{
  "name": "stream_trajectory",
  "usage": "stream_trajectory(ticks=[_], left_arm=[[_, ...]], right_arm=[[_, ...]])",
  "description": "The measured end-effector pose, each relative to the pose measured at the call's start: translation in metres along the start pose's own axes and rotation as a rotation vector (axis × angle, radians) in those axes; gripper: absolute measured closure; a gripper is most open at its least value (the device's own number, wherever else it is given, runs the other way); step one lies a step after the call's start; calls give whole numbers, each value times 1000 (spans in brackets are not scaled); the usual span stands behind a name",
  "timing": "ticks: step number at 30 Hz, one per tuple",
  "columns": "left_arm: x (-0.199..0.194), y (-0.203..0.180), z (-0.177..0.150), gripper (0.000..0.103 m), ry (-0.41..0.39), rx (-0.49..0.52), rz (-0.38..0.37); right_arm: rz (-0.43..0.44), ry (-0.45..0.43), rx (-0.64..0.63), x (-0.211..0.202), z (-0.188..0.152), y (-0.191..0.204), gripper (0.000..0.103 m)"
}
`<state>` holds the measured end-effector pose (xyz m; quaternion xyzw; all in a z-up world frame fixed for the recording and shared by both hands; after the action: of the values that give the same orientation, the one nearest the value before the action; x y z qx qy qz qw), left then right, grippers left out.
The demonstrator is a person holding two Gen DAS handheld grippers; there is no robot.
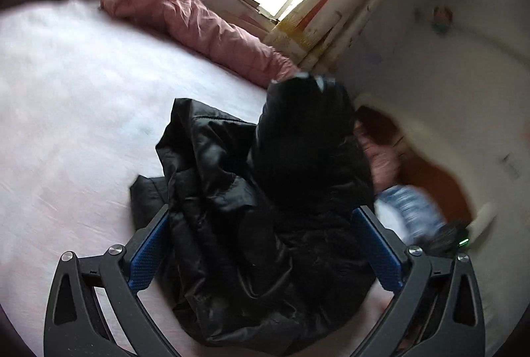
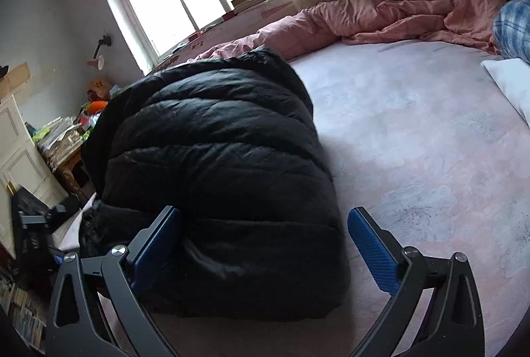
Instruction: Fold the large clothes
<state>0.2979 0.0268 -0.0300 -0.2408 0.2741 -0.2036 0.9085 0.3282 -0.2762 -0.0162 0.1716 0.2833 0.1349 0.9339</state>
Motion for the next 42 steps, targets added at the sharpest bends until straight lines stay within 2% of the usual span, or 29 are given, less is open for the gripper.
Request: stream_trajectory(ticks=[3, 6, 7, 9, 11, 13, 14, 15, 17, 19, 20, 21, 22, 24, 27, 29, 33, 37, 42], left_arm=[[21, 4, -6, 0, 92, -9, 47], [46, 22, -16, 0, 230, -106, 42], [52, 31, -19, 0, 259, -181, 9], [51, 36, -19, 0, 251, -216, 4], [50, 31, -21, 0, 242, -191, 19], [45, 27, -25, 11, 236, -181, 17], [44, 27, -25, 30, 234, -199, -19], [42, 28, -25, 40, 227, -219, -37], [36, 25, -30, 53, 213, -207, -20], [34, 17, -27, 57, 216, -141, 42], [33, 9, -25, 60, 205, -97, 73], [32, 1, -25, 63, 190, -55, 99], [30, -9, -25, 65, 174, -9, 124], [23, -34, -23, 72, 127, 97, 151], [12, -76, -18, 76, 70, 242, 155], [7, -103, -11, 77, 44, 275, 121], [1, -168, 2, 77, -35, 338, -8], [2, -256, 7, 77, -109, 437, -134], [39, -367, 5, 76, -111, 474, -304]], right_arm=[[-8, -2, -29, 0, -1, 6, 1], [-8, -6, -32, -1, -2, 6, 1], [-6, -5, -26, -1, -2, 5, 1], [-14, -8, -11, -2, -1, 1, 1], [-57, -32, 8, -5, 0, -4, 1], [-70, -49, 33, -8, 1, -10, 1], [-53, -40, 44, -6, 1, -12, 1], [-29, -18, 56, -2, 0, -14, 1], [52, 67, 71, 12, -3, -17, 1], [162, 218, 109, 35, -13, -19, 1], [196, 259, 138, 41, -16, -22, 3], [211, 273, 156, 43, -17, -23, 17], [190, 249, 157, 38, -15, -23, 24], [180, 184, 124, 25, -12, -17, 51], [109, 76, 0, -2, -6, 3, 69], [41, -17, -86, -30, 3, 15, 72], [-19, -156, -100, -90, 28, 13, 73], [-110, -306, -136, -165, 66, -3, 73], [-238, -443, -152, -258, 104, -48, 72]])
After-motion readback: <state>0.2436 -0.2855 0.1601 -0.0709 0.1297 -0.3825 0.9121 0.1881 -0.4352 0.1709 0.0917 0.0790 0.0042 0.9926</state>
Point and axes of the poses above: each gripper's, at about its wrist camera, not at the fingertips, and x roughly the way its jaws point, y to its left, z to its top, the point moved 3 cm from there along x, roughly the way its jaws point, and after that the axes turned 1 degree about z, right-handed, at the moved point
